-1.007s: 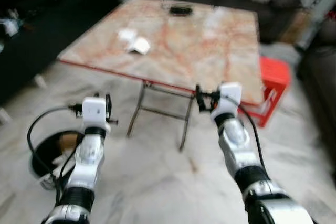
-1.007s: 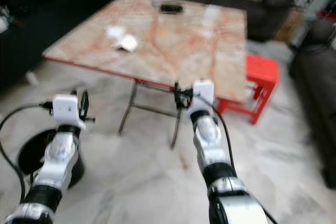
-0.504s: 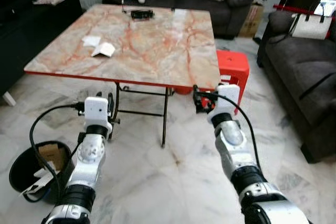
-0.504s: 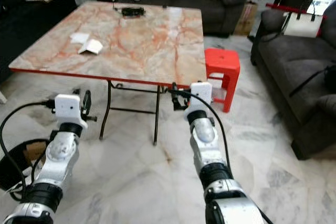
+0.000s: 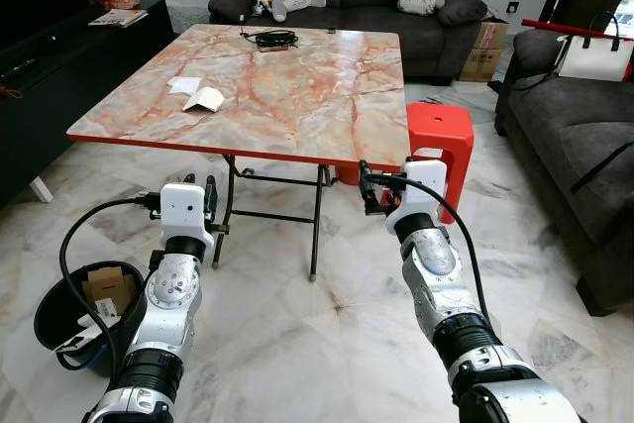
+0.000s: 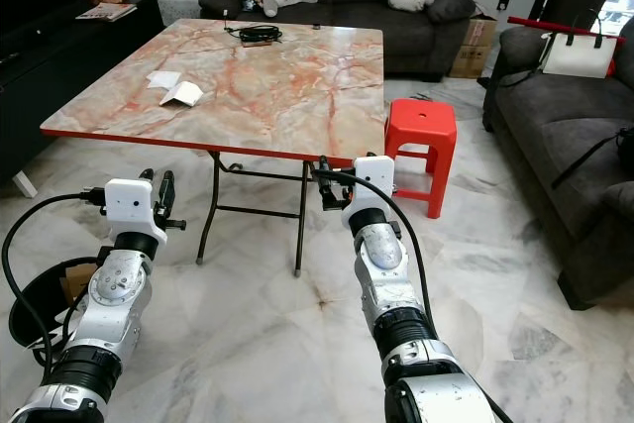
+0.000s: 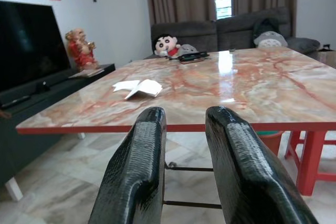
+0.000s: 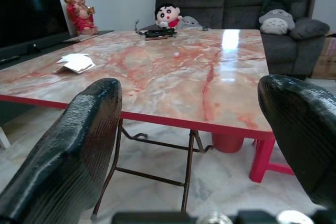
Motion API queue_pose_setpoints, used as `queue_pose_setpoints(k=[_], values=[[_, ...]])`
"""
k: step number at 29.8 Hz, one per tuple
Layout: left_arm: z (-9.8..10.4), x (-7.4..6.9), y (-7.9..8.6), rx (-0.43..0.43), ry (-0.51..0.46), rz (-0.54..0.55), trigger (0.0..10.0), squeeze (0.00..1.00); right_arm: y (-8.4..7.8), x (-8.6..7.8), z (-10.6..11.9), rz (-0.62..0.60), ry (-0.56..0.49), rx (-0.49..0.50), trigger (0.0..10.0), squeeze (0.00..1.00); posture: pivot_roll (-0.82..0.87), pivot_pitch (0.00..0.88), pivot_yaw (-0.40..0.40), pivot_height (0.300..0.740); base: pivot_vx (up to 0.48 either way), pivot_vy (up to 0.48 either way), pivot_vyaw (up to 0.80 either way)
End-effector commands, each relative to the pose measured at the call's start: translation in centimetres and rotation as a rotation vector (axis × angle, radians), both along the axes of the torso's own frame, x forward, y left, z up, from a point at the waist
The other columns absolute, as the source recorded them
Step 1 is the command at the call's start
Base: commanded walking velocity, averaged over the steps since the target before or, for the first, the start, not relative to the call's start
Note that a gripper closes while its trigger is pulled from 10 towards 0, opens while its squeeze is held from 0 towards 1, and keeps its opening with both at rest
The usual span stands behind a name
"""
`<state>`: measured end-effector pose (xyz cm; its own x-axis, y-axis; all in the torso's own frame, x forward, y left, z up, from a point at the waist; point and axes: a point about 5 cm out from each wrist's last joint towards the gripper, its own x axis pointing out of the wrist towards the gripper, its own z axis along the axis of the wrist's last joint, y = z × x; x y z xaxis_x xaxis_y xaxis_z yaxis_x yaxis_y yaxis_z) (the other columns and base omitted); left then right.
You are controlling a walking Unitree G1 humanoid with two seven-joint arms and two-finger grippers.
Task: Picking trash to rubbish bin
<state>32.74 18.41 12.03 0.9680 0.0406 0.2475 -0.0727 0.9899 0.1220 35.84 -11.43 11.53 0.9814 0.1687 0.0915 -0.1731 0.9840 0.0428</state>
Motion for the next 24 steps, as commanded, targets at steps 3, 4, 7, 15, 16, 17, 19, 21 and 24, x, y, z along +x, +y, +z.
queue_pose_setpoints(k=[3,4,7,15,16,17,19,21,24], values=[[0.03,-0.11,0.22,-0.024,0.008,0.008,10.0,0.00,0.18,0.18,0.33,0.009,-0.001,-0.004,10.0,0.00,-0.02,0.000,-0.015,0.740,0.000,0.147,0.00],[0.00,-0.14,0.25,-0.024,0.009,0.010,10.0,0.00,0.18,0.19,0.33,0.009,-0.001,-0.003,10.0,0.00,-0.02,0.000,-0.015,0.740,0.000,0.480,0.00],[-0.05,-0.15,0.33,-0.018,0.013,0.015,10.0,0.00,0.13,0.22,0.38,0.009,-0.001,-0.003,10.0,0.00,-0.02,0.000,-0.016,0.740,0.000,0.480,0.00],[0.09,-0.04,0.30,-0.018,0.013,0.014,10.0,0.00,0.08,0.26,0.39,0.010,0.000,-0.006,10.0,0.00,-0.02,0.000,-0.016,0.740,0.000,0.480,0.00],[0.09,-0.04,0.30,-0.018,0.013,0.014,10.0,0.00,0.07,0.26,0.39,0.010,0.000,-0.005,10.0,0.00,-0.02,0.000,-0.016,0.740,0.000,0.480,0.00],[0.09,-0.04,0.32,-0.018,0.014,0.016,10.0,0.00,0.01,0.32,0.42,0.007,0.003,-0.001,10.0,0.00,-0.02,0.000,-0.016,0.740,0.000,0.480,0.00],[0.11,-0.03,0.34,-0.017,0.014,0.017,10.0,0.00,-0.02,0.36,0.47,0.006,0.005,0.003,10.0,0.00,-0.02,0.000,-0.017,0.740,0.000,0.480,0.00],[0.12,-0.03,0.35,-0.017,0.014,0.017,10.0,0.00,-0.02,0.40,0.52,0.008,0.005,0.007,10.0,0.00,-0.02,0.000,-0.017,0.740,0.000,0.480,0.00],[0.12,0.00,0.34,-0.014,0.016,0.017,10.0,0.00,-0.12,0.49,0.51,0.005,0.015,0.016,10.0,0.00,-0.02,0.000,-0.017,0.740,0.000,0.480,-0.60]])
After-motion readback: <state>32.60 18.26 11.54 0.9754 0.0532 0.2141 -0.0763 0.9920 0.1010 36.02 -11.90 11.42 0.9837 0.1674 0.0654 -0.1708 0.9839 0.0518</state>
